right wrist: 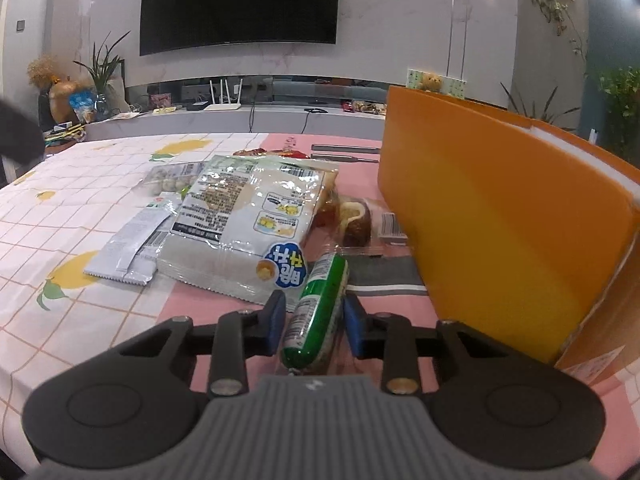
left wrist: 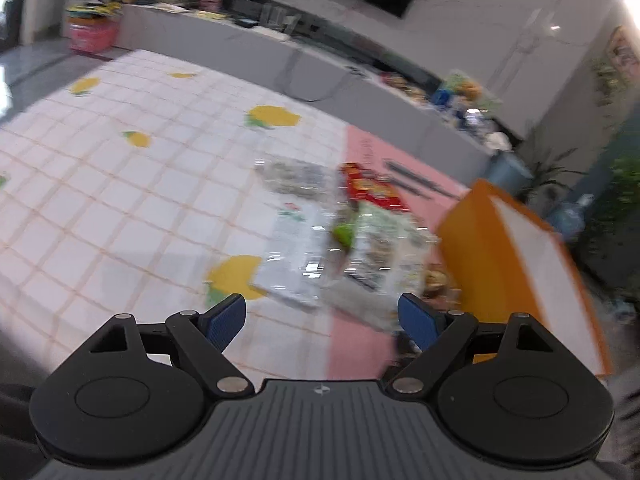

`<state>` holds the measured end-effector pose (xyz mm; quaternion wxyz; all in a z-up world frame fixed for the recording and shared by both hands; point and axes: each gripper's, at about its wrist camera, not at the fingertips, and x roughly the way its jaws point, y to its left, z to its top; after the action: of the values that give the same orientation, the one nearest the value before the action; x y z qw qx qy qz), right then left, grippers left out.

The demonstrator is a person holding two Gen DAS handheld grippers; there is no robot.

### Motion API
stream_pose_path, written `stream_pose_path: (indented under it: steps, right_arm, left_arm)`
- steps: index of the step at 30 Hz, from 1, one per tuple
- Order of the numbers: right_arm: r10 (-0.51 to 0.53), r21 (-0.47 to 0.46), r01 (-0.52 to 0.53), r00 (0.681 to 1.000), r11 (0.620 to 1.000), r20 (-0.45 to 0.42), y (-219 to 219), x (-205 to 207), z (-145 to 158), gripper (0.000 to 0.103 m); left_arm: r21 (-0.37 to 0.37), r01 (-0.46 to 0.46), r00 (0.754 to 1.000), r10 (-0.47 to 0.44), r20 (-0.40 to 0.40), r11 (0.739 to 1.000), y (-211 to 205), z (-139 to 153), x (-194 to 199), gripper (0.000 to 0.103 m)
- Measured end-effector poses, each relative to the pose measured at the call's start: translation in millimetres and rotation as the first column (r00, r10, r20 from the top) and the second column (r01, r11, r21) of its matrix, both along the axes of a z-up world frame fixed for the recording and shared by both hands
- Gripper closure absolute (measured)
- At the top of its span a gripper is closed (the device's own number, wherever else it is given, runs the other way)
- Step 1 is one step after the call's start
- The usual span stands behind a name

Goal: Organize snacks
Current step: 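Grasp the green sausage stick with the right tool, then grasp the white chip bag with the left tool while the right tool holds the sausage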

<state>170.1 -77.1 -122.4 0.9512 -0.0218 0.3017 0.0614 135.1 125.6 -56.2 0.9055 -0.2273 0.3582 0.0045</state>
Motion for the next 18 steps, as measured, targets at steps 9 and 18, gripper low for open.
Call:
stream_pose_path:
  steps: [9, 18]
  right_arm:
    - [0.017, -0.009, -0.016, 0.997, 1.000, 0.076, -1.1, -4.6, -7.9, 0.071]
    - [0.018, -0.024, -0.016, 0.996, 1.000, 0.085, -6.4, -10.7, -7.9, 0.082]
  left_arm:
    - [-0.031, 0.085, 0.994, -0.082, 0.071, 0.996, -12.4, 0.5, 1.5, 0.002]
    - [0.038, 0.288, 0.957, -0.289, 0.019, 0.957, -52.6, -2.7, 53.6, 0.002]
